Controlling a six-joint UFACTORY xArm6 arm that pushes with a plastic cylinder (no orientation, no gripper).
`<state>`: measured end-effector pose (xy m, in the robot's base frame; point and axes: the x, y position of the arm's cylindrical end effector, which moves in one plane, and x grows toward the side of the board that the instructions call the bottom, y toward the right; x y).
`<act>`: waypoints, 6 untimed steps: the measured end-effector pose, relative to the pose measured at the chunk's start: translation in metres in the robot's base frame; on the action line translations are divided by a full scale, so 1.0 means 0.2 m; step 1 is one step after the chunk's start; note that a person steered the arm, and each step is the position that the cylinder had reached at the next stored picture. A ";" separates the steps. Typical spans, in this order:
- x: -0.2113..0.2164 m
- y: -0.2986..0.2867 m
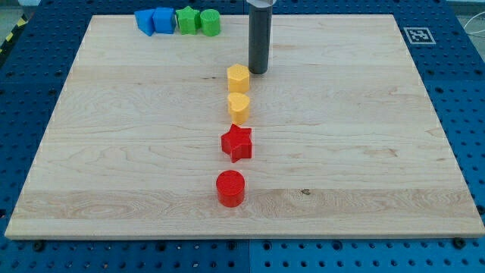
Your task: Move your arm towards the blue triangle
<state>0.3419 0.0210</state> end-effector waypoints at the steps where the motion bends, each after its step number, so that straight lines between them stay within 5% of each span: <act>1: 0.00 -0.18; 3: -0.09 -0.60; 5: -0.15 -0.55; 6: -0.15 -0.80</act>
